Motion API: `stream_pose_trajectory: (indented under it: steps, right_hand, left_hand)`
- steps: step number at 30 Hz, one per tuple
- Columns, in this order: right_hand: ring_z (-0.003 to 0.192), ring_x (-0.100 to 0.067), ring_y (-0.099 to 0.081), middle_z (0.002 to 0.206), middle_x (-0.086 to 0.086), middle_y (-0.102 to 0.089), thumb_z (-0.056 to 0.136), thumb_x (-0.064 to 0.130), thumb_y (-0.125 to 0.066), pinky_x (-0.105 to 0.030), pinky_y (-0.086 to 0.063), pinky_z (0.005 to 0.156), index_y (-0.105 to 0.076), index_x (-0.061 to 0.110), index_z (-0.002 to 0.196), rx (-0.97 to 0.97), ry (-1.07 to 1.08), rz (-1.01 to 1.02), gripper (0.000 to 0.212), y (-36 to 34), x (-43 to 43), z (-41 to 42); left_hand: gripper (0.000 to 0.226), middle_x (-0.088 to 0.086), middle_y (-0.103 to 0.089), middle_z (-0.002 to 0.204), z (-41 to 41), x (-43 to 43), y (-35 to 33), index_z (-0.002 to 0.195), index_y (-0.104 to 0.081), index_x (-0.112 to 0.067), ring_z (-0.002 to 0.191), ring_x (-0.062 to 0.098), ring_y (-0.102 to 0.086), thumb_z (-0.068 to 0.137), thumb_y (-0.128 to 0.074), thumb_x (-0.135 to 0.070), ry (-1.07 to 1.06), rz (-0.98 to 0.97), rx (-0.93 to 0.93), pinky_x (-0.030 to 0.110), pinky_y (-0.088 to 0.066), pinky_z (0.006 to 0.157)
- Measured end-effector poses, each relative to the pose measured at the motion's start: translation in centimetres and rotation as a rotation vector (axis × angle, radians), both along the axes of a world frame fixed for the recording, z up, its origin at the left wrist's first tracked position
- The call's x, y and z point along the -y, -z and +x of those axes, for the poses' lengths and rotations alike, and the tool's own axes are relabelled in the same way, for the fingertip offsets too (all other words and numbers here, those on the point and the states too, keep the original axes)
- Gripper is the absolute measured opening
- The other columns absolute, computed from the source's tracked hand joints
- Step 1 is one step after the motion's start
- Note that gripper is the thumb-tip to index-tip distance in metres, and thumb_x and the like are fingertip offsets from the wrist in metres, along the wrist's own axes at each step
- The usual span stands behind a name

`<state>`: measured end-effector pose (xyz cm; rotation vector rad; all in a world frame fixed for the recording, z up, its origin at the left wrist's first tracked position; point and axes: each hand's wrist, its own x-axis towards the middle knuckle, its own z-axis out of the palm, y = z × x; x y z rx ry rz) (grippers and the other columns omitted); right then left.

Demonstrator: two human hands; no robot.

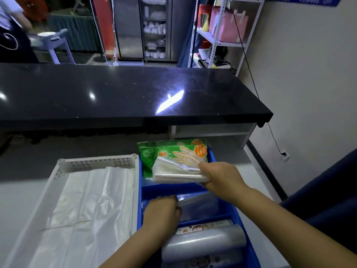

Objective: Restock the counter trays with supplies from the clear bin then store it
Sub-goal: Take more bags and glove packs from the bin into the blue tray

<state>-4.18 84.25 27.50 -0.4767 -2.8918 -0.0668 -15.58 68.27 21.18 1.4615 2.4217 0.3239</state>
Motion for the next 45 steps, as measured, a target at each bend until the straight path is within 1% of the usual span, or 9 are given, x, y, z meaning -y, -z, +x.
stream_pose_trajectory:
  steps: [3, 9, 16, 19, 22, 25, 31, 39, 45]
  right_hand:
    - [0.05, -0.022, -0.06, 0.064, 0.002, -0.066, 0.058, 0.026, -0.082, -0.024, -0.034, 0.04, -0.055, 0.021, 0.077, 0.069, -0.053, 0.084, 0.034, 1.3, 0.7, -1.0]
    - [0.098, -0.033, -0.059, 0.108, -0.007, -0.066, 0.081, 0.025, -0.059, -0.032, -0.036, 0.066, -0.051, 0.022, 0.105, 0.448, -0.022, -0.171, 0.025, 2.8, 1.9, -2.3]
    - [0.083, -0.019, -0.049, 0.105, -0.003, -0.062, 0.075, 0.023, -0.07, -0.03, -0.038, 0.068, -0.053, 0.022, 0.102, 0.592, 0.003, -0.475, 0.032, 3.3, 0.9, -3.7]
    - [0.084, -0.02, -0.048, 0.109, -0.005, -0.061, 0.078, 0.023, -0.066, -0.03, -0.037, 0.069, -0.052, 0.022, 0.107, 0.596, 0.002, -0.456, 0.033, 3.5, 0.9, -4.3]
    - [0.092, -0.025, -0.055, 0.109, -0.006, -0.063, 0.082, 0.025, -0.058, -0.031, -0.039, 0.071, -0.053, 0.023, 0.106, 0.555, -0.033, -0.399, 0.024, 3.9, 1.1, -4.4]
    - [0.093, -0.027, -0.057, 0.106, -0.006, -0.065, 0.083, 0.029, -0.057, -0.03, -0.039, 0.07, -0.054, 0.022, 0.102, 0.501, -0.046, -0.368, 0.02, 4.0, 1.1, -4.0]
    - [0.088, -0.024, -0.057, 0.101, -0.005, -0.066, 0.084, 0.032, -0.056, -0.03, -0.041, 0.069, -0.055, 0.024, 0.093, 0.43, -0.025, -0.39, 0.013, 4.2, 1.0, -3.1]
    - [0.095, -0.022, -0.059, 0.113, 0.0, -0.064, 0.086, 0.049, -0.053, -0.031, -0.045, 0.074, -0.053, 0.027, 0.113, 0.428, 0.111, -0.409, 0.034, 2.9, -0.8, -1.5]
    - [0.108, -0.017, -0.054, 0.121, 0.003, -0.059, 0.082, 0.048, -0.06, -0.031, -0.044, 0.087, -0.054, 0.029, 0.12, 0.273, 0.117, -0.328, 0.043, 2.7, -0.8, 0.7]
  left_hand:
    - [0.017, 0.0, -0.066, 0.104, 1.2, 1.1, -0.6, 0.096, -0.055, -0.021, 0.097, 0.024, -0.06, 0.088, -0.042, -0.027, 0.023, 0.003, -0.075, 0.032, -0.038, 0.067]
    - [0.023, 0.0, -0.067, 0.109, 1.6, 2.1, -1.2, 0.104, -0.056, -0.022, 0.103, 0.023, -0.06, 0.088, -0.042, -0.03, 0.017, 0.003, -0.055, 0.032, -0.045, 0.075]
    - [0.02, 0.001, -0.068, 0.099, 1.1, 2.2, -0.8, 0.096, -0.059, -0.021, 0.094, 0.024, -0.062, 0.085, -0.043, -0.022, 0.015, 0.019, -0.112, 0.036, -0.048, 0.072]
    - [0.009, -0.001, -0.067, 0.078, 0.6, 2.0, -0.4, 0.075, -0.062, -0.02, 0.075, 0.024, -0.063, 0.066, -0.064, -0.021, 0.06, 0.11, -0.223, 0.034, -0.048, 0.057]
    - [0.041, -0.007, -0.064, 0.078, -0.4, 1.3, 0.2, 0.078, -0.064, -0.025, 0.073, 0.017, -0.062, 0.038, -0.075, -0.03, 0.117, 0.195, -0.309, 0.028, -0.05, 0.058]
    - [0.056, -0.009, -0.067, 0.084, -1.9, 0.7, 0.6, 0.091, -0.067, -0.024, 0.077, 0.013, -0.065, 0.038, -0.068, -0.043, 0.164, 0.232, -0.349, 0.026, -0.054, 0.066]
    - [0.051, -0.004, -0.056, 0.045, -4.2, 0.6, 1.3, 0.051, -0.055, -0.022, 0.043, 0.014, -0.056, 0.032, -0.074, -0.065, 0.214, 0.058, -0.44, 0.02, -0.046, 0.049]
    - [0.045, 0.0, -0.06, 0.051, -4.7, 0.4, 1.5, 0.056, -0.059, -0.018, 0.054, 0.021, -0.058, 0.038, -0.077, -0.056, 0.178, 0.04, -0.536, 0.031, -0.036, 0.062]
    - [0.023, 0.0, -0.06, 0.07, -4.1, 0.6, 1.6, 0.071, -0.06, -0.019, 0.064, 0.023, -0.058, 0.051, -0.071, -0.023, 0.137, 0.165, -0.497, 0.03, -0.032, 0.064]
